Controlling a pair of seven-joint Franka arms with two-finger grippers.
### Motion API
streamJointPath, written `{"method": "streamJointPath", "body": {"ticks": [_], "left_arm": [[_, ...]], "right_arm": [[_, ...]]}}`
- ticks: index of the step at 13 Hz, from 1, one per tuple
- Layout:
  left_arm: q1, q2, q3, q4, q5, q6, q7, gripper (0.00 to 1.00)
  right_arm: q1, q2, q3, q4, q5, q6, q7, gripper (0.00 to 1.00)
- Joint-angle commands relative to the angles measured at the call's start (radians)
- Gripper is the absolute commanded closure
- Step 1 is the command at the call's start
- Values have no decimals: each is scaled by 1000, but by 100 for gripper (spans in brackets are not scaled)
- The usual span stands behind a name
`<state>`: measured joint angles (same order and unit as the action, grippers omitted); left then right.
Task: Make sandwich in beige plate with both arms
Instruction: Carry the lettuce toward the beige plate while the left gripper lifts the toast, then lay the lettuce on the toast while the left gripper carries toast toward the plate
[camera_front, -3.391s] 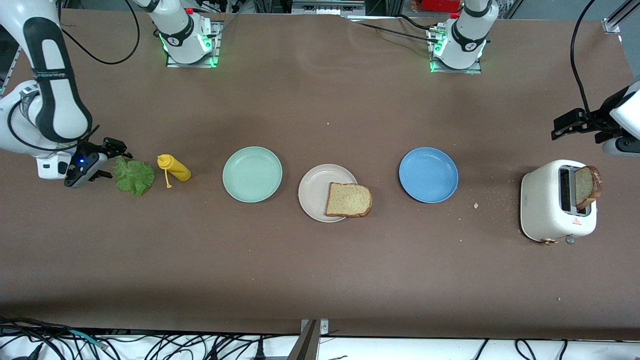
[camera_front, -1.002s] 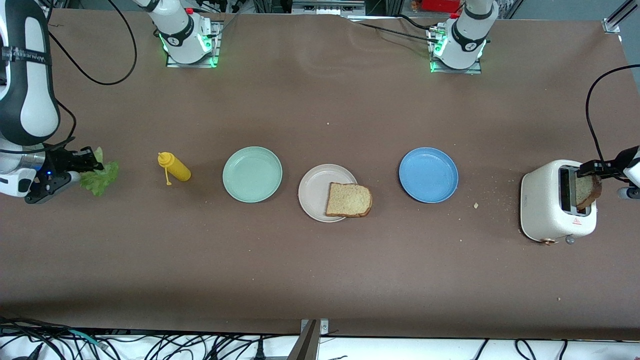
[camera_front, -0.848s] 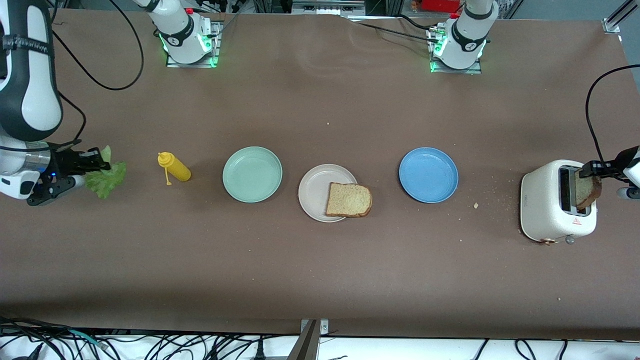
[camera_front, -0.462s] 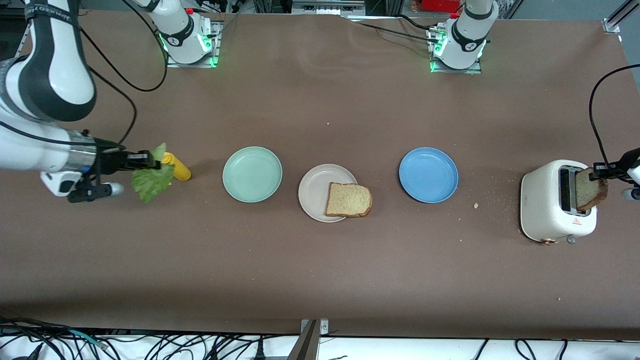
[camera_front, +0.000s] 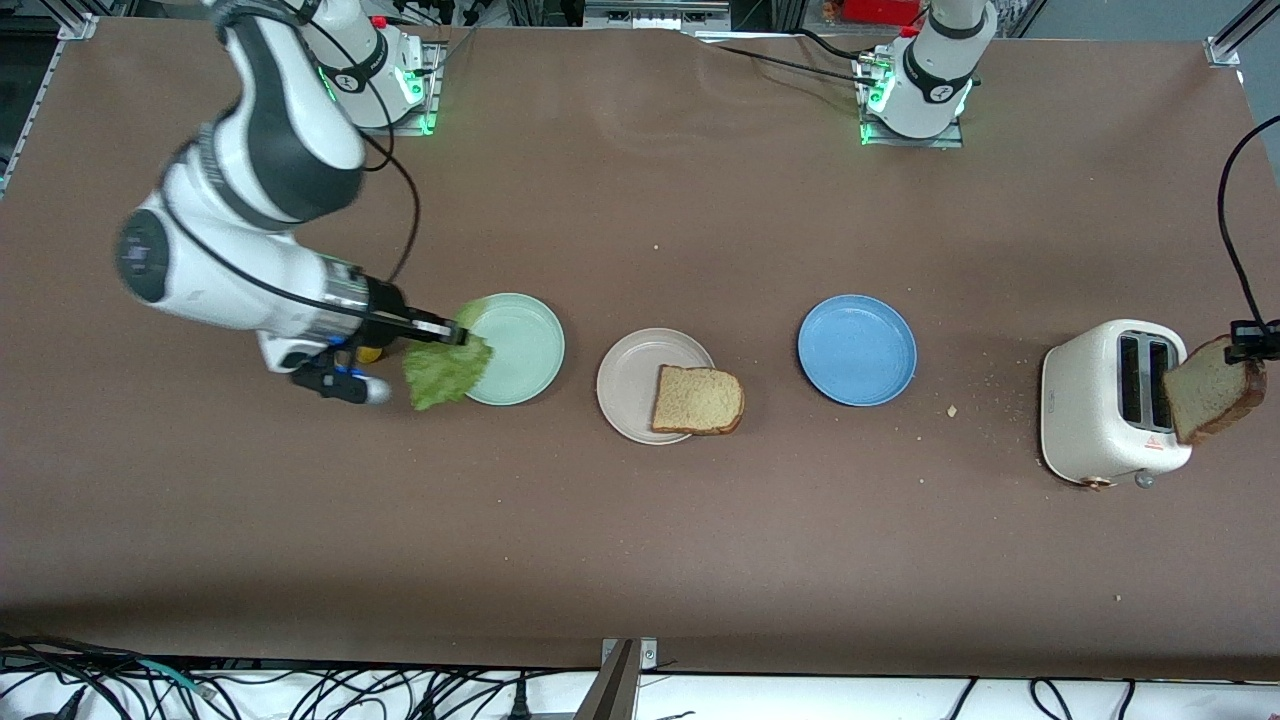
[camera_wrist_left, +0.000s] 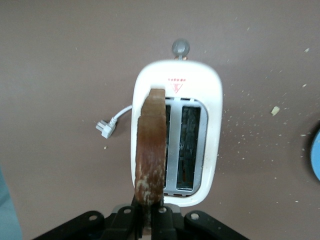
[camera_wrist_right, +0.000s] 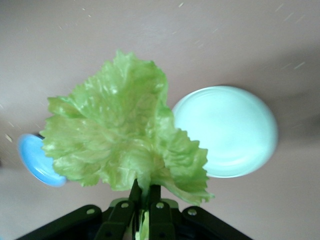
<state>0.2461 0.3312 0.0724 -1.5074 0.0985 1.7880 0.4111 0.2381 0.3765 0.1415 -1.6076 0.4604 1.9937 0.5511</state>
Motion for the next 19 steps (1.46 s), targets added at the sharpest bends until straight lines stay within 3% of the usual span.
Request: {"method": "streamJointPath", "body": {"ticks": [1, 4, 7, 12, 19], "left_arm": [[-16, 0, -9, 81, 35, -86, 2, 100], [-48, -1, -6, 118, 32, -153, 3, 100], [-83, -4, -9, 119, 17, -154, 5, 100], [-97, -4, -84, 118, -11, -163, 0, 100], [-126, 44, -100, 110, -324, -232, 0, 100]], "right_arm": [[93, 71, -2, 17, 78, 162, 189, 100], [226, 235, -2, 150, 81, 351, 399, 100], [294, 382, -2, 267, 81, 505, 558, 100], [345, 490, 50, 275, 80, 687, 772, 100], [363, 556, 78, 270, 69, 709, 836, 100]]}}
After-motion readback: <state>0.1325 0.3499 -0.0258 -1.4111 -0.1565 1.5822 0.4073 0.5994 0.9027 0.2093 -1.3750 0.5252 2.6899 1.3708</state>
